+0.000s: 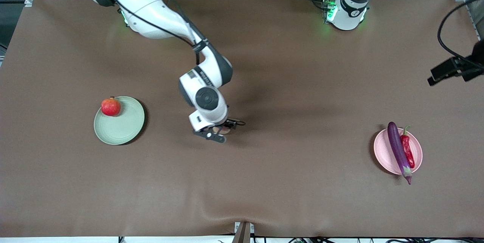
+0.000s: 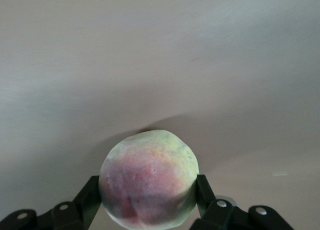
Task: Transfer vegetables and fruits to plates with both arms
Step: 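Carry the peach to the green plate with the right gripper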
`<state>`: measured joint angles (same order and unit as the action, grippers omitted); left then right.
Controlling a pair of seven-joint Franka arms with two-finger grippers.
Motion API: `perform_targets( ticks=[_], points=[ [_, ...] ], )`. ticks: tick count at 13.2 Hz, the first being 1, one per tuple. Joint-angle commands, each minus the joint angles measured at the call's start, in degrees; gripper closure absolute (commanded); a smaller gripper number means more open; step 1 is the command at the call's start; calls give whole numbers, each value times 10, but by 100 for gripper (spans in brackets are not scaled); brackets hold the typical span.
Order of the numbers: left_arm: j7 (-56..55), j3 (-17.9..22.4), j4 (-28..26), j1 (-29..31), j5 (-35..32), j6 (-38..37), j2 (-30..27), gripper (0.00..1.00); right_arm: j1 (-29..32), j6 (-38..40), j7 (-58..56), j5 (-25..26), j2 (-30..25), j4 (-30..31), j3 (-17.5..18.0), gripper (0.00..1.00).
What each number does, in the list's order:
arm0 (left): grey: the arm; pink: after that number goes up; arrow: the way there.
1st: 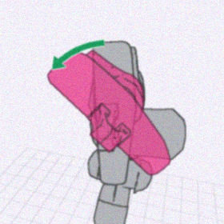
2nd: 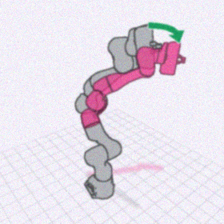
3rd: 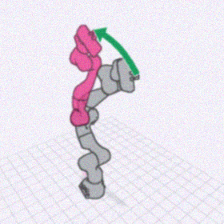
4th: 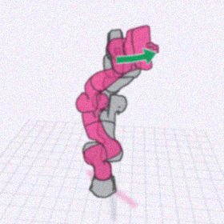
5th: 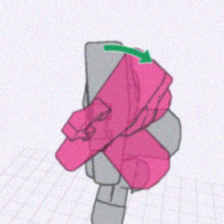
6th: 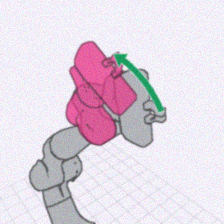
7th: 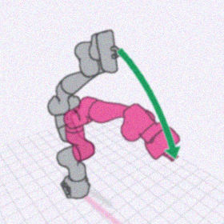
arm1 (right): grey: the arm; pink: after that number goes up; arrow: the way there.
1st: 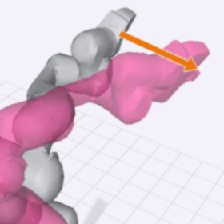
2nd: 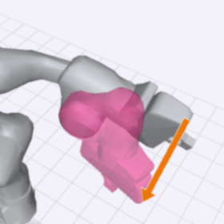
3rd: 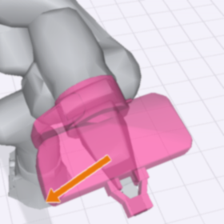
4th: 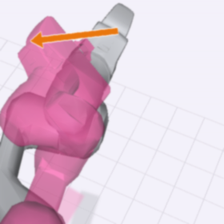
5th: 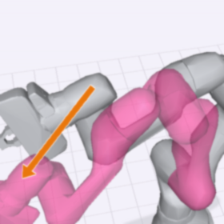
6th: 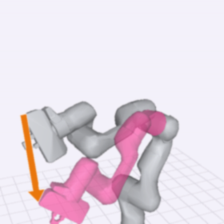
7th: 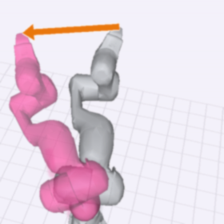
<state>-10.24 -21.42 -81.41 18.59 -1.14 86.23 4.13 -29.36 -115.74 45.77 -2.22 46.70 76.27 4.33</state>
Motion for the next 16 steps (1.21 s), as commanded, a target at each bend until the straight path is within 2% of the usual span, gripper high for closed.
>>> perform_targets(
  ticks=[1,3,4,5,7,10,13,14,16],
  points=[
    [12,128,-71,-104,39,4,-61,0,138,119,-158,-32,-38,-24,66,100],
    [12,181,-102,-158,39,14,-86,0,184,183,-253,-27,-67,-16,66,100],
    [12,205,-123,-185,39,21,-100,0,202,185,-309,-17,-89,18,61,100],
    [13,225,-154,-208,35,33,-121,0,231,158,-360,-4,-118,72,60,100],
    [15,231,-203,-231,32,54,-156,0,293,81,-489,-2,-162,173,60,100],
    [12,219,-205,-261,6,47,-162,0,385,33,-676,-2,-165,226,61,100],
    [7,198,-211,-252,7,43,-172,0,414,-13,-701,-4,-162,269,63,100],
    [7,184,-211,-238,7,37,-175,0,413,-15,-706,-4,-162,269,63,100],
    [5,117,-208,-173,7,34,-176,0,420,-19,-721,-4,-154,271,63,100]
  ],
)
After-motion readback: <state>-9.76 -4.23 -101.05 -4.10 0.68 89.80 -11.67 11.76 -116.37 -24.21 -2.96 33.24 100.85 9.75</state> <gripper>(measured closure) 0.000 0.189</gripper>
